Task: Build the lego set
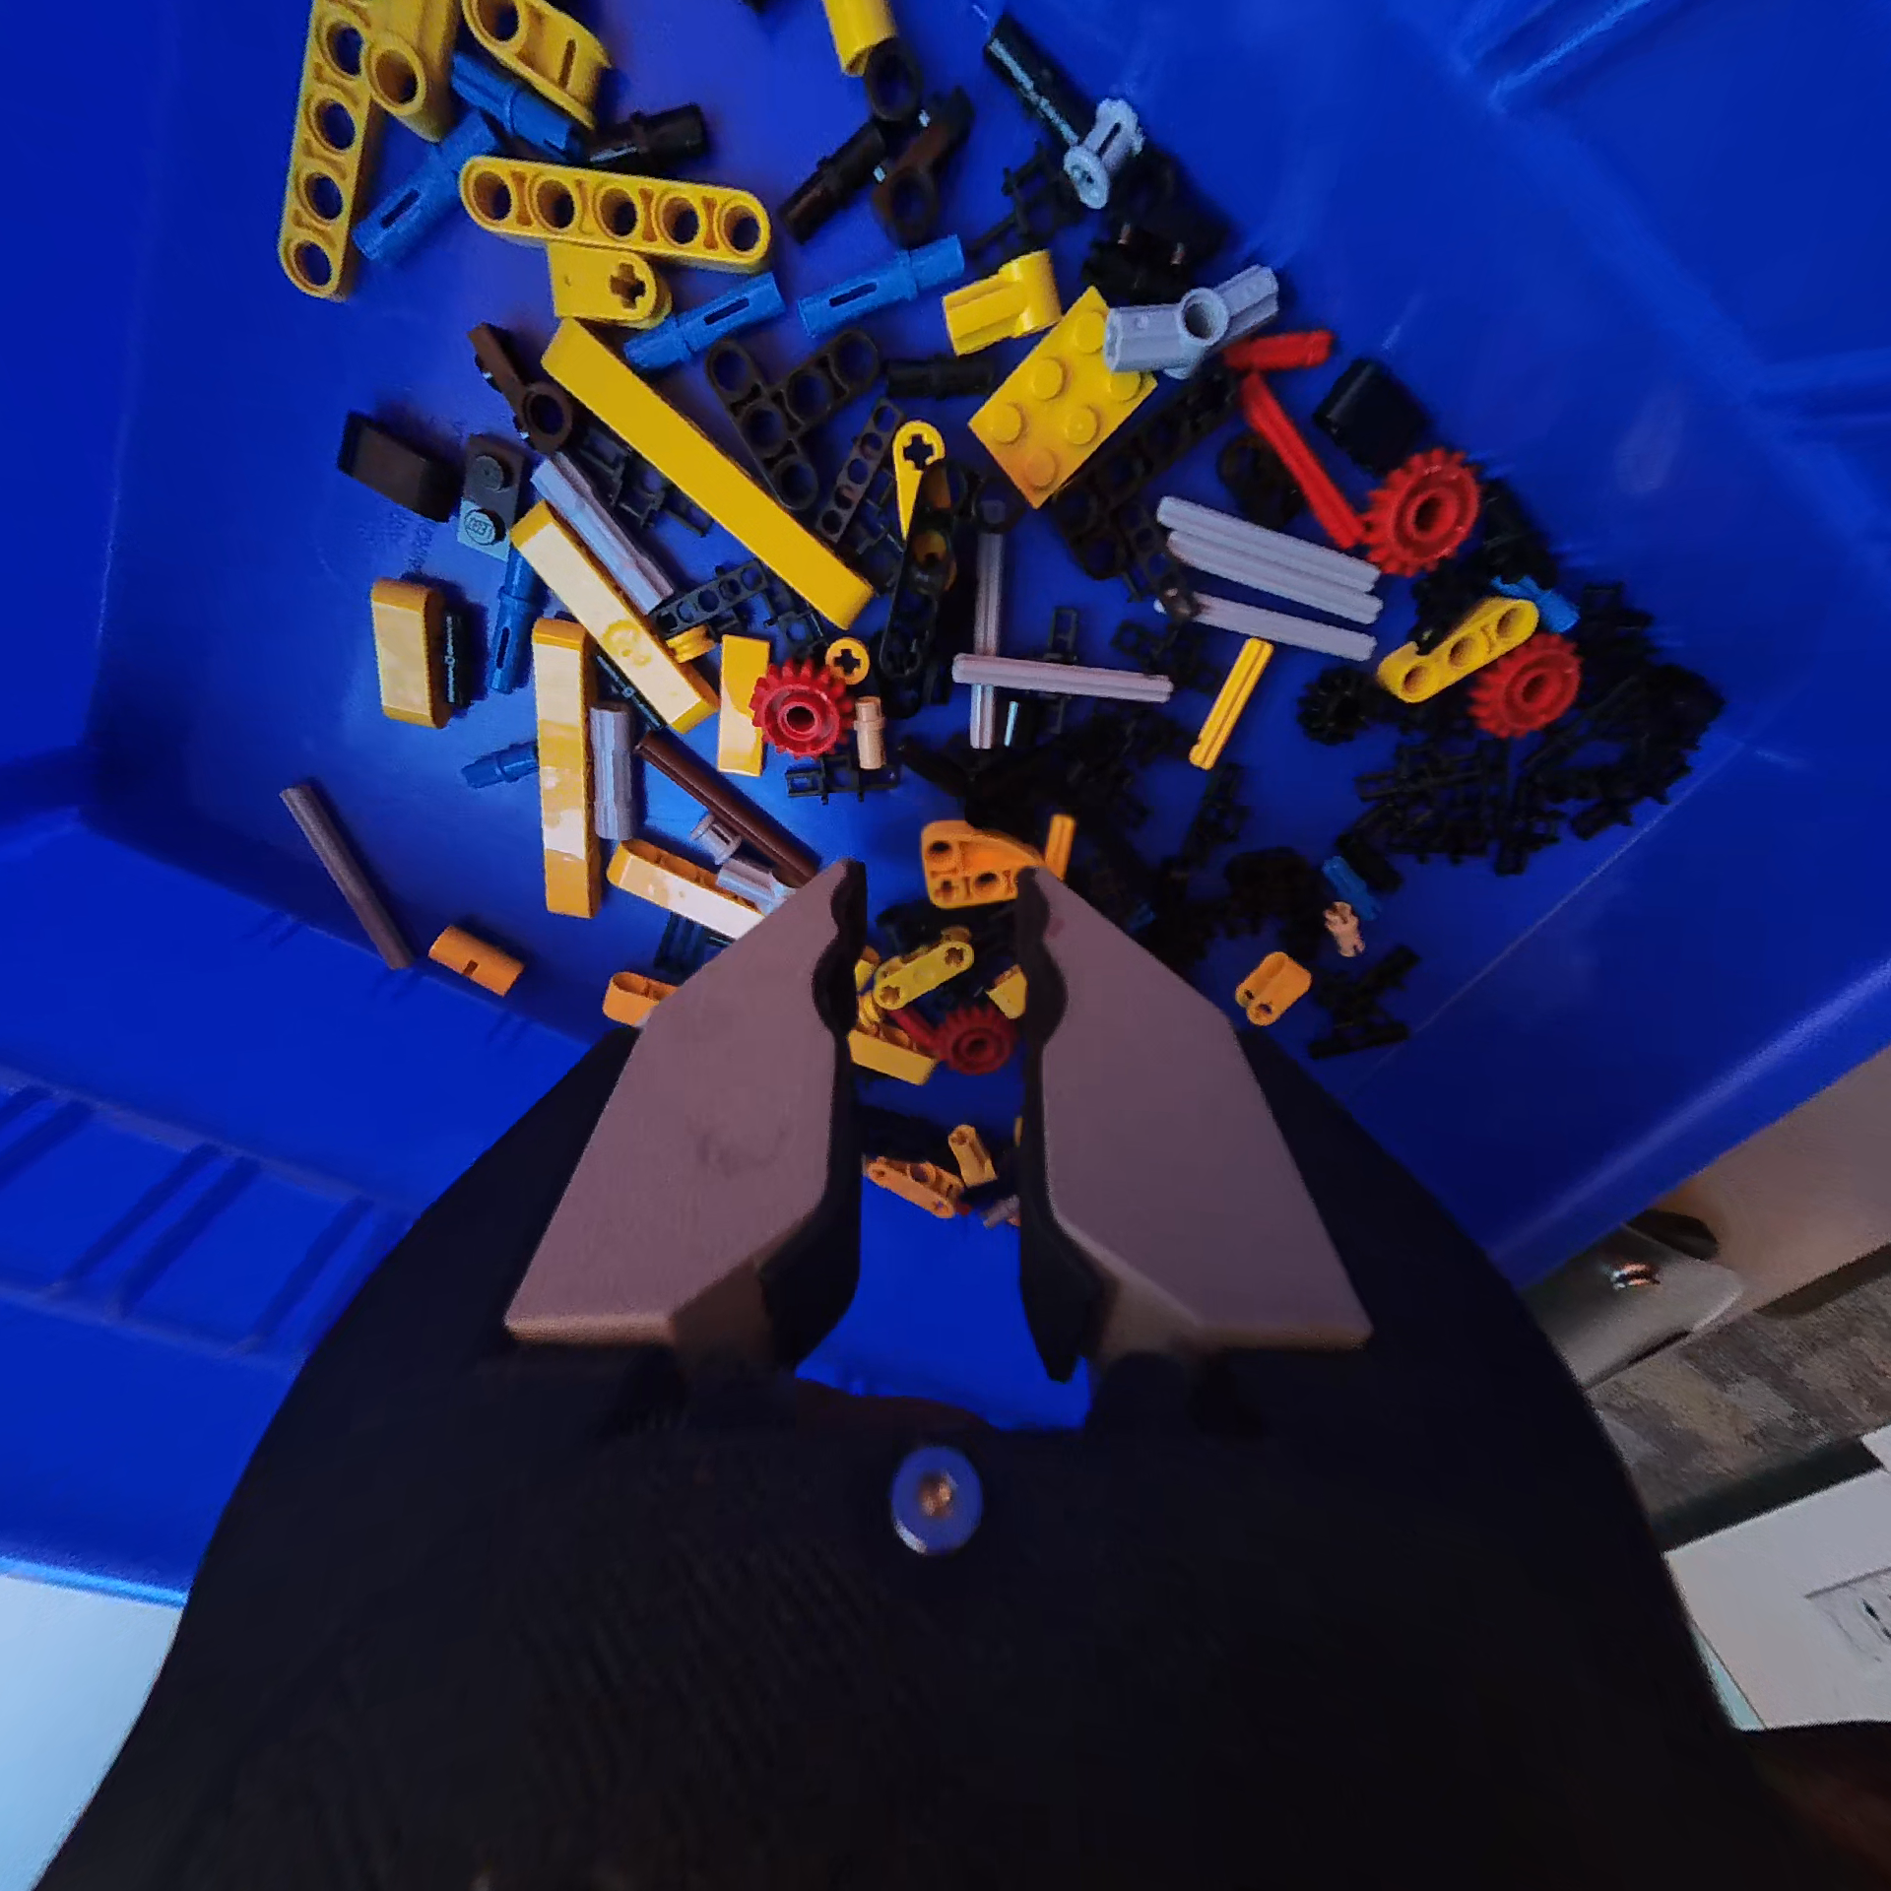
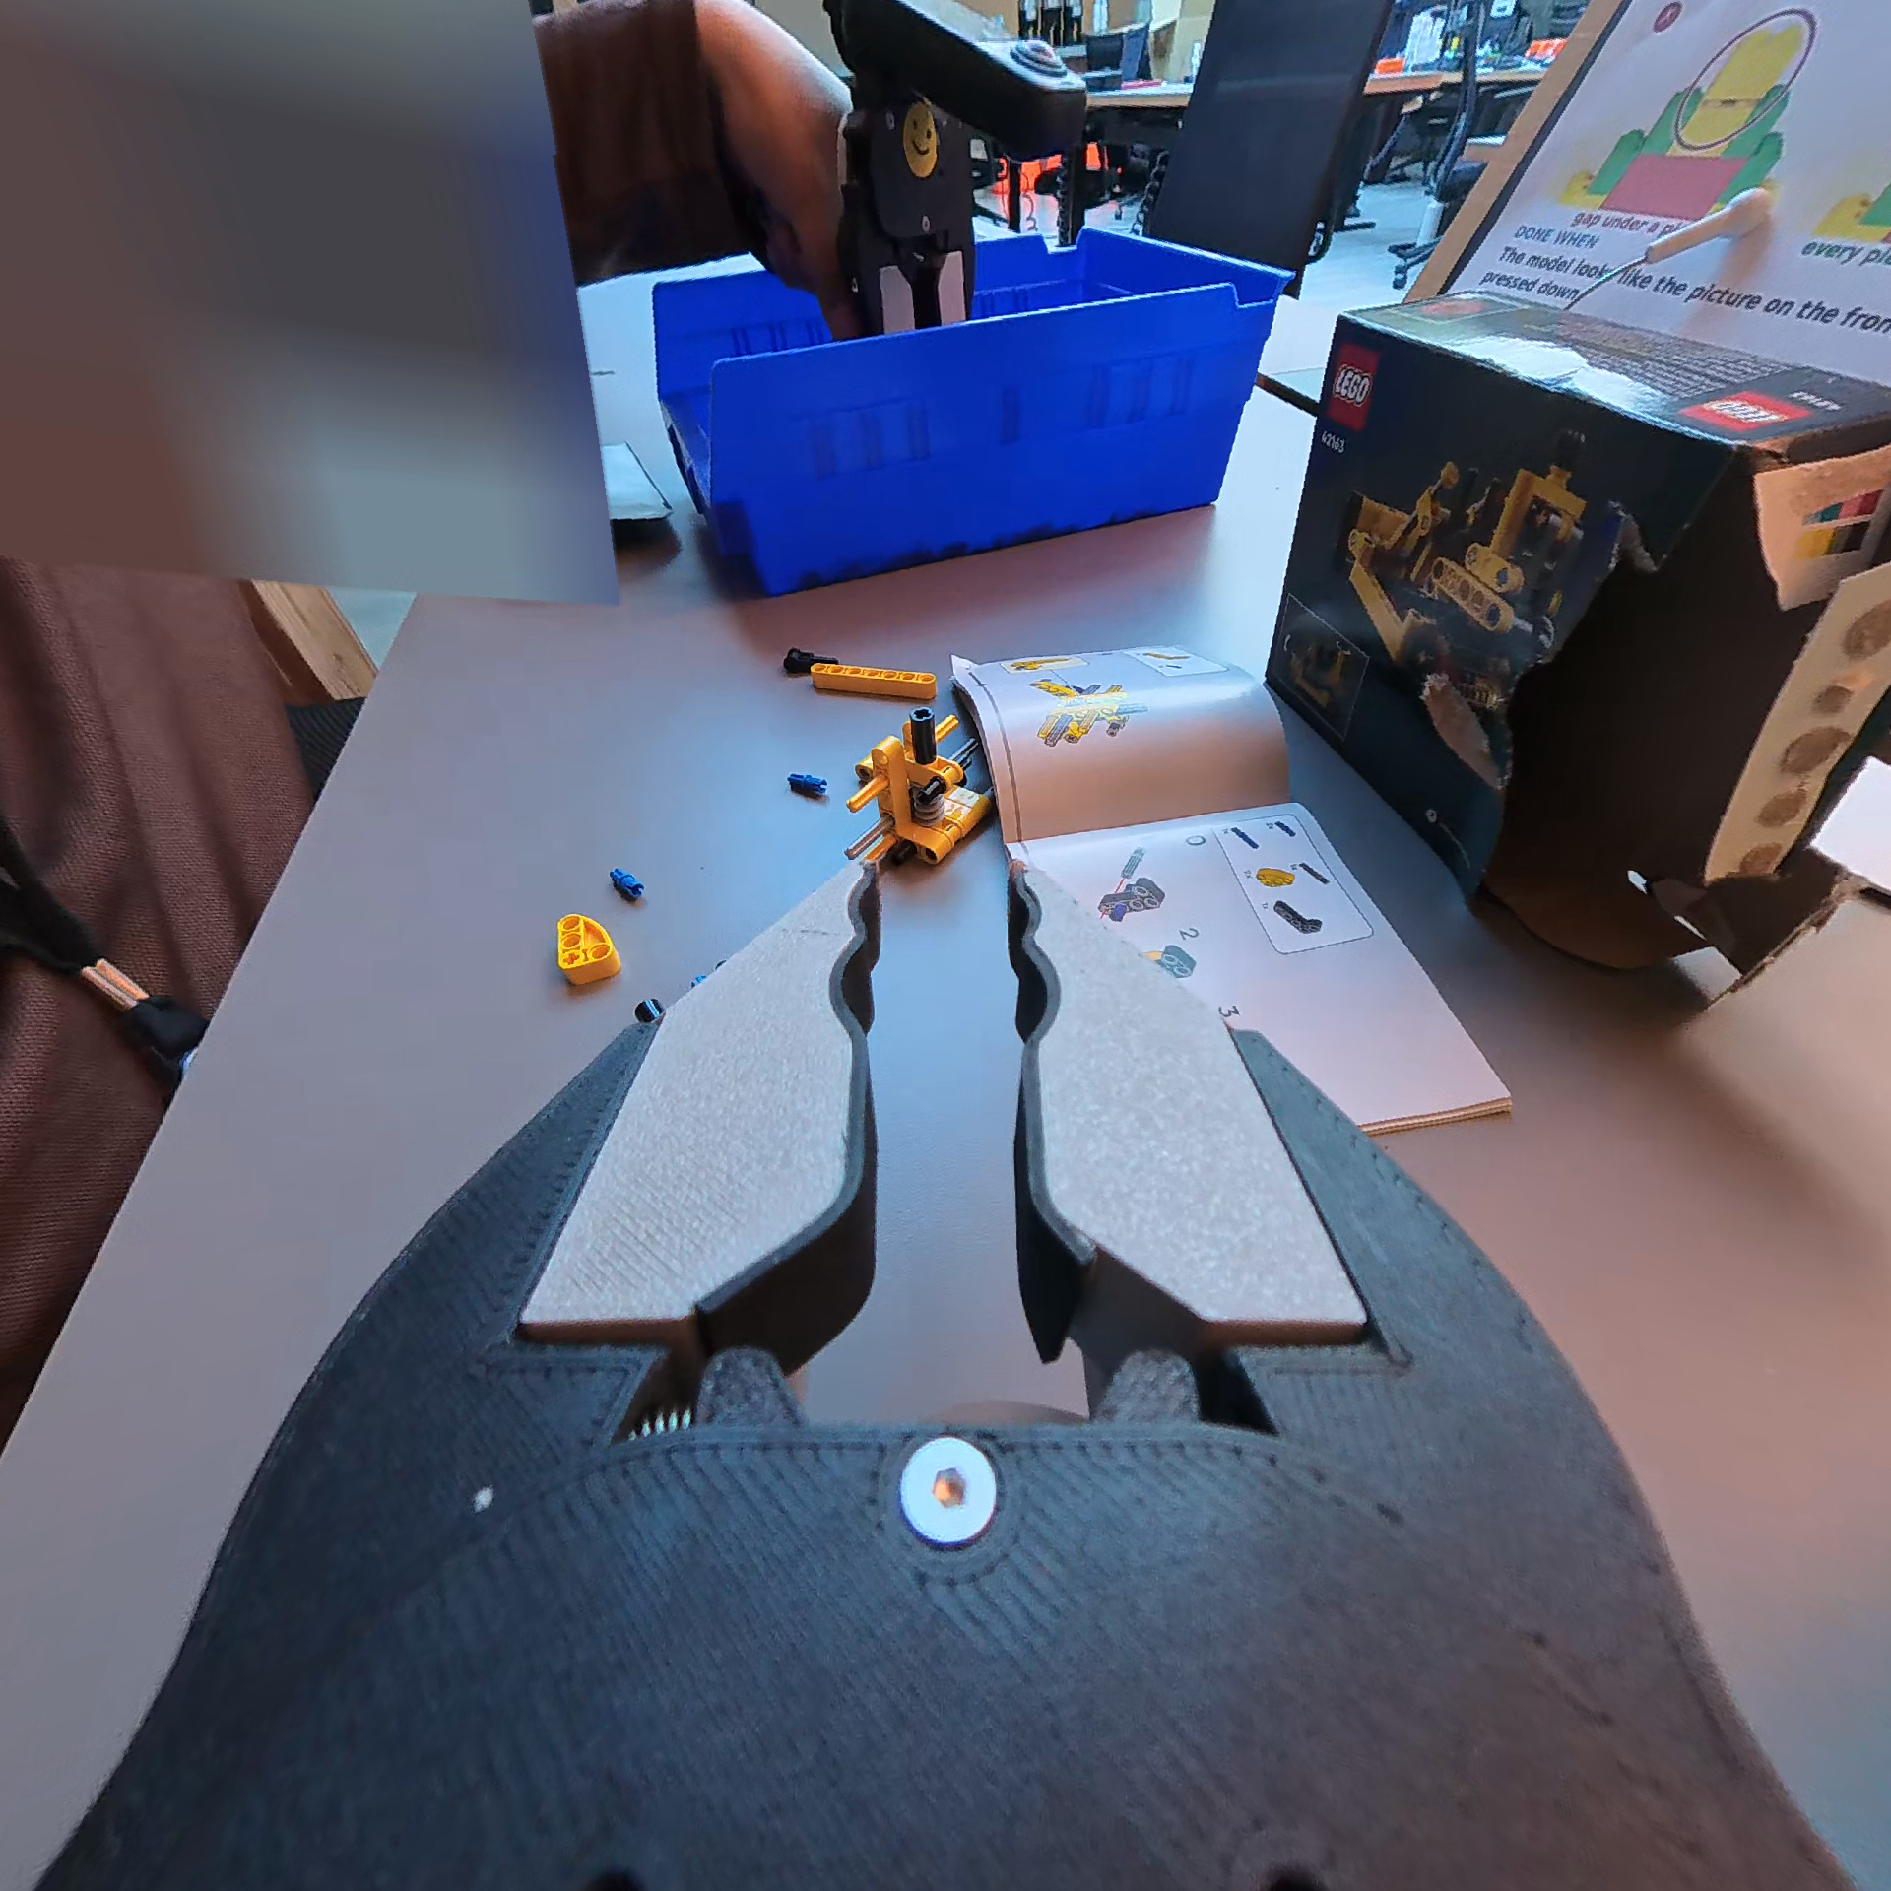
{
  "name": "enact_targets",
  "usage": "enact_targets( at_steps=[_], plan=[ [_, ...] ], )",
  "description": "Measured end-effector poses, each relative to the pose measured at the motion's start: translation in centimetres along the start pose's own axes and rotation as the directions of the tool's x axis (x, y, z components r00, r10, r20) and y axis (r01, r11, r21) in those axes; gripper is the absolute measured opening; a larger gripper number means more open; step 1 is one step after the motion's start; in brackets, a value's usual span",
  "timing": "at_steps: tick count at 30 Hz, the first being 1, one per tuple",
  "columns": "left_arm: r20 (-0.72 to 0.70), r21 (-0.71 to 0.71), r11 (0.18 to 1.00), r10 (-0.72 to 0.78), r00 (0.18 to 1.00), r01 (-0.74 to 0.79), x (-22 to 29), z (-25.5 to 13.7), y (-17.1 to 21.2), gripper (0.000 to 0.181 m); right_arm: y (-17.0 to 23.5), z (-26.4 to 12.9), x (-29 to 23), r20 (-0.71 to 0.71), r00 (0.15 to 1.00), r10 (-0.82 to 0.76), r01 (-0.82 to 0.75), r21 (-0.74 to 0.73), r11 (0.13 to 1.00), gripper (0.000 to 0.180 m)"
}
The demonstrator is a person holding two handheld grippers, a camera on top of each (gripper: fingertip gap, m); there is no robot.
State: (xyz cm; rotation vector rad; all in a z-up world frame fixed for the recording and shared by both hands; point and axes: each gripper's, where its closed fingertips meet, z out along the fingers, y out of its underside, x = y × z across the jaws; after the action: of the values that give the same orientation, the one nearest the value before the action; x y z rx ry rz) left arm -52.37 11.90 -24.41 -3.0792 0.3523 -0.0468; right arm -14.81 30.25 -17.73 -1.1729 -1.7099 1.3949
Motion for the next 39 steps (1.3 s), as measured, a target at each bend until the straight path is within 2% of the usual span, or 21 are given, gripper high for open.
enact_targets(
  at_steps=[5,7,14,15,20,24,29,36,39],
  plan=[
    [-0.035,-0.004,1.000,0.013,0.999,-0.013,0.6,0.1,0.2,0.023,0.0,0.0,-0.1,0.005,1.000,-0.003,0.003,-0.003,1.000,0.021],
    [-0.064,0.001,1.000,0.024,0.998,-0.024,1.1,0.1,0.0,0.014,0.1,0.1,-0.1,0.007,1.000,-0.005,0.005,-0.005,1.000,0.021],
    [-0.061,0.027,0.999,0.035,0.998,-0.033,0.9,-0.1,-0.5,0.012,0.1,0.1,-0.3,0.009,1.000,-0.013,0.013,-0.010,1.000,0.021],
    [-0.050,0.052,0.998,0.034,0.998,-0.031,0.7,-0.4,-0.8,0.000,0.1,0.1,-0.3,0.009,1.000,-0.013,0.013,-0.009,1.000,0.020],
    [-0.004,0.043,0.999,0.024,1.000,-0.023,0.2,-1.4,-0.3,0.000,0.1,0.1,-0.4,0.013,1.000,-0.011,0.011,-0.010,1.000,0.020],
    [-0.019,0.038,0.999,-0.002,1.000,0.003,0.6,-1.0,-0.2,0.000,0.2,0.1,-0.5,0.017,1.000,-0.016,0.017,-0.015,1.000,0.020],
    [-0.021,0.026,1.000,-0.005,1.000,0.005,0.8,-0.3,-0.2,0.016,0.2,0.2,-0.6,0.020,1.000,-0.019,0.020,-0.017,1.000,0.020],
    [-0.054,0.039,0.999,-0.023,0.998,0.026,0.9,-0.1,-0.6,0.005,0.2,0.2,-0.7,0.022,1.000,-0.020,0.021,-0.018,1.000,0.020],
    [-0.079,0.051,0.998,-0.035,0.996,0.039,1.1,-0.1,-0.7,0.006,0.2,0.2,-0.7,0.022,1.000,-0.020,0.020,-0.017,1.000,0.020]
  ],
)
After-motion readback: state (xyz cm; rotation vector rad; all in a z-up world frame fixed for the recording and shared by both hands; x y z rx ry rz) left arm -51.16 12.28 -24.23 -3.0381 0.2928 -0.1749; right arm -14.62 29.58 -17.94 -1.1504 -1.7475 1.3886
